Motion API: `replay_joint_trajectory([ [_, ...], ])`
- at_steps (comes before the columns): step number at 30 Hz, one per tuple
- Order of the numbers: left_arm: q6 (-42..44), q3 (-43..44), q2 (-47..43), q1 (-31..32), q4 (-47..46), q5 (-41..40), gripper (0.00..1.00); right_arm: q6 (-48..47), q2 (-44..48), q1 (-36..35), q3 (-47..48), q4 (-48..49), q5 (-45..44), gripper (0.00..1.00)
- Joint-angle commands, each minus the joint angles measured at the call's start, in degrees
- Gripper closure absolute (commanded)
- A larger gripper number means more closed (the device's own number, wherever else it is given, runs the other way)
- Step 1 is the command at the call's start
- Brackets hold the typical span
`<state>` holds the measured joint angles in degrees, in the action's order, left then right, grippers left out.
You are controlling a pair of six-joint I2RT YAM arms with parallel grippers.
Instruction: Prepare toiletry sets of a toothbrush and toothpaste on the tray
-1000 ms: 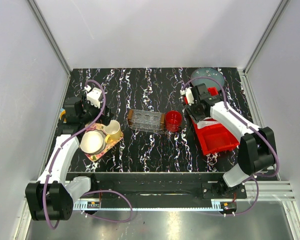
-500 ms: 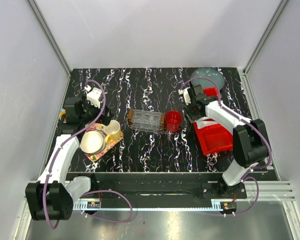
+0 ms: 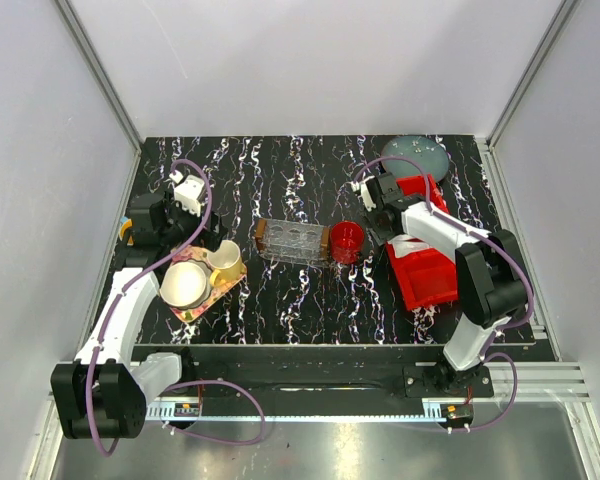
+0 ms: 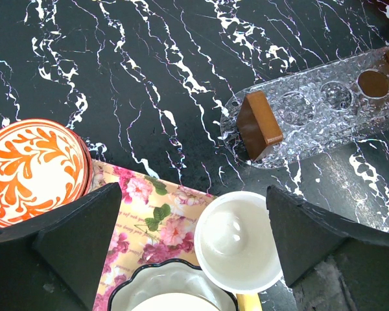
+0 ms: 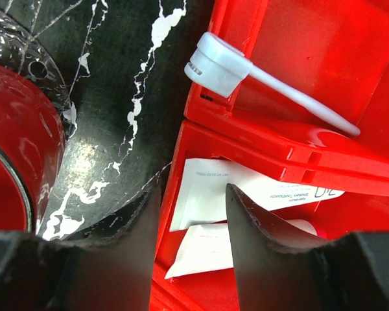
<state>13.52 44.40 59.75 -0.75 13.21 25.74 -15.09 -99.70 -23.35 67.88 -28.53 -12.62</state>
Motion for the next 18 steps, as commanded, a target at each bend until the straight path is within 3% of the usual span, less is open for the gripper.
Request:
replay_joint_trajectory([
  [1,0.0,-0.2,0.2,0.1,-3.4,0.6,0.01,-0.4,-0.3,-0.7,1.5,3.1,-3.5,0.51],
  [18,0.4,-0.7,0.2,0.1,-3.5,0.7,0.01,-0.2,-1.8,-1.9,0.7,4.6,-6.3,0.56],
])
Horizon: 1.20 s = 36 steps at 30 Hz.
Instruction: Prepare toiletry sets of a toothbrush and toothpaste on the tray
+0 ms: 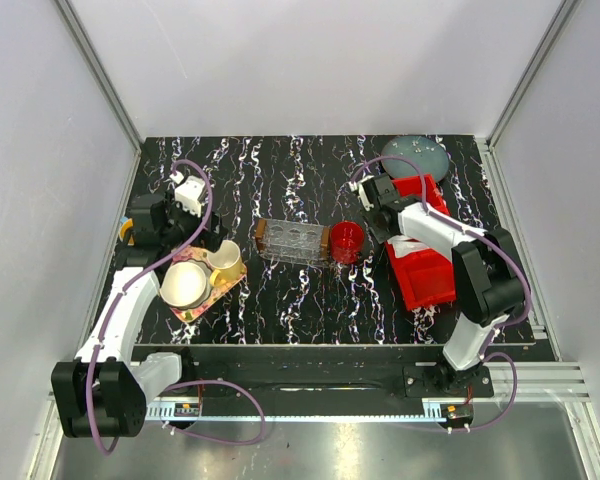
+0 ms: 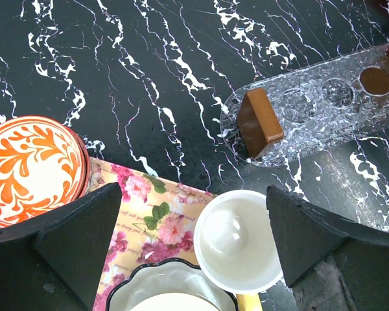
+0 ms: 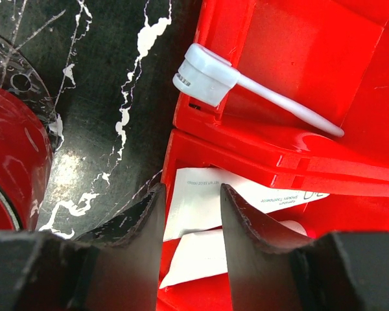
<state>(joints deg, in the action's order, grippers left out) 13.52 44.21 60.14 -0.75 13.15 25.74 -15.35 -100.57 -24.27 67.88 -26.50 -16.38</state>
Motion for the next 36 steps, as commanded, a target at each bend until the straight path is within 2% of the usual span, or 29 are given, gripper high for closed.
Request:
replay_joint_trajectory([
  [1,0.5,-0.5,-0.2,0.1,-3.4,0.8,0.01,0.0,-1.1,-1.0,0.5,2.7,-2.7,0.57],
  [12,0.6,-0.8,-0.2,0.1,-3.6,0.8,0.01,-0.3,-1.9,-1.7,0.2,3.5,-5.1,0.64],
  [20,0.7,-1.0,-0.2,0.1,-3.6,0.9,0.01,-1.0,-1.4,-2.1,0.3,3.5,-6.6,0.79],
  [36,0.9,-0.7,-0.3,0.1,-3.7,1.1,0.01,-2.2,2.3,-2.4,1.0,2.8,-8.2,0.98],
])
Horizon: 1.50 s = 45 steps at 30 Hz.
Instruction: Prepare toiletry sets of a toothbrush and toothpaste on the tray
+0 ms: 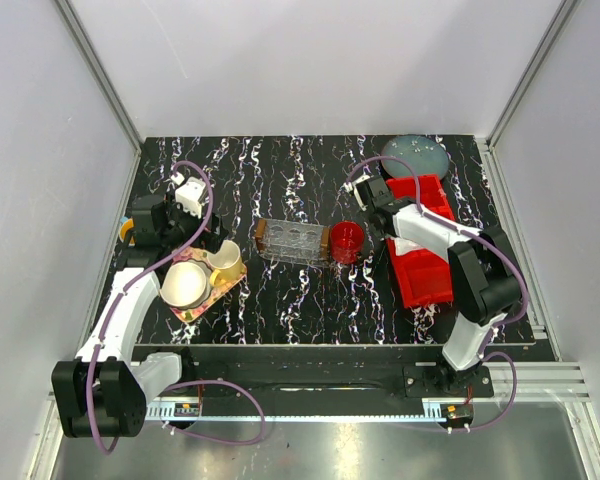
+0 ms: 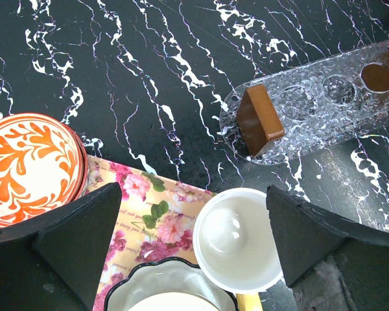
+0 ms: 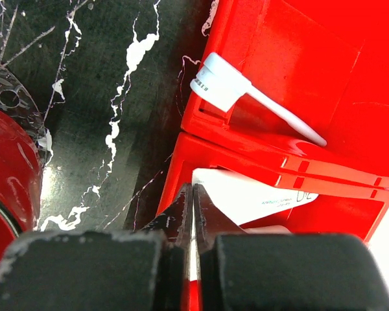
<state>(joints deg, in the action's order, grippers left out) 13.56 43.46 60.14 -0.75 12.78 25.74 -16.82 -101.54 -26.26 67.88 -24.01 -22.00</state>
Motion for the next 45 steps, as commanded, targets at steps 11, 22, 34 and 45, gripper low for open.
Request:
replay_joint_trajectory([
  [11,0.8,0.7,-0.1,0.1,-3.3,1.2,0.01,-1.2,9.0,-0.4,4.9,-4.0,-2.8,1.00],
  [22,0.5,0.7,-0.4,0.1,-3.3,1.4,0.01,0.8,14.8,1.6,9.8,-11.3,0.6,1.00],
  [34,0.1,0.7,-0.4,0.1,-3.3,2.0,0.01,0.5,16.4,9.6,7.6,-12.7,7.4,1.00],
  [45,0.1,0.6,-0.5,0.1,-3.3,2.1,0.01,0.3,17.1,11.7,4.7,-12.1,9.3,0.91],
])
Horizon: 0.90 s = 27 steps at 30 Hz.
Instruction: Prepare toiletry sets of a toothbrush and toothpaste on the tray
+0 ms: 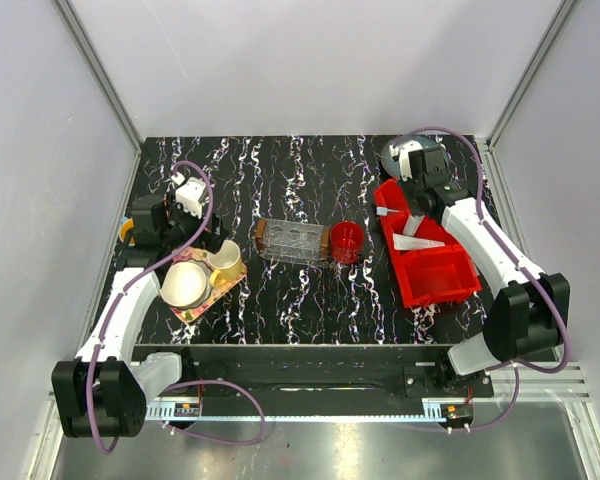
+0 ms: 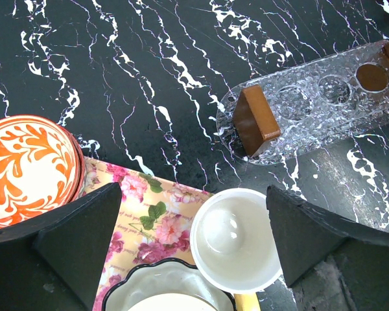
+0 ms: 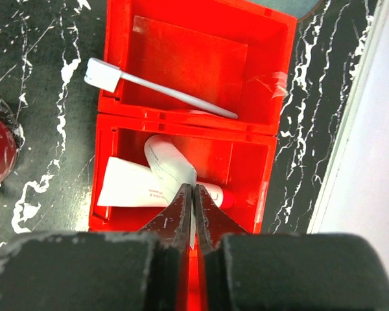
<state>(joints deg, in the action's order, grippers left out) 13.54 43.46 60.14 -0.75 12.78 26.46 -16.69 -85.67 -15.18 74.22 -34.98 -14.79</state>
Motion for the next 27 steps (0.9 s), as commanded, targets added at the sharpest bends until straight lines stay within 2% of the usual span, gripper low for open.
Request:
replay_joint_trajectory([
  [1,0.2,0.6,-0.5,0.1,-3.3,1.4,0.01,0.3,1.2,0.8,-1.8,-1.1,2.6,0.89],
  [12,0.4,0.4,-0.7,0.1,-3.3,1.1,0.01,0.9,0.2,1.8,-2.2,-0.9,4.9,0.75],
  [19,0.6,0.7,-0.7,0.1,-2.9,0.8,0.01,0.6,-1.1,2.4,-2.1,-0.6,6.1,0.71],
  [27,0.9,1.8,-0.8,0.1,-2.4,1.2,0.01,-0.2,-1.1,3.1,-1.2,-0.7,6.7,0.87],
])
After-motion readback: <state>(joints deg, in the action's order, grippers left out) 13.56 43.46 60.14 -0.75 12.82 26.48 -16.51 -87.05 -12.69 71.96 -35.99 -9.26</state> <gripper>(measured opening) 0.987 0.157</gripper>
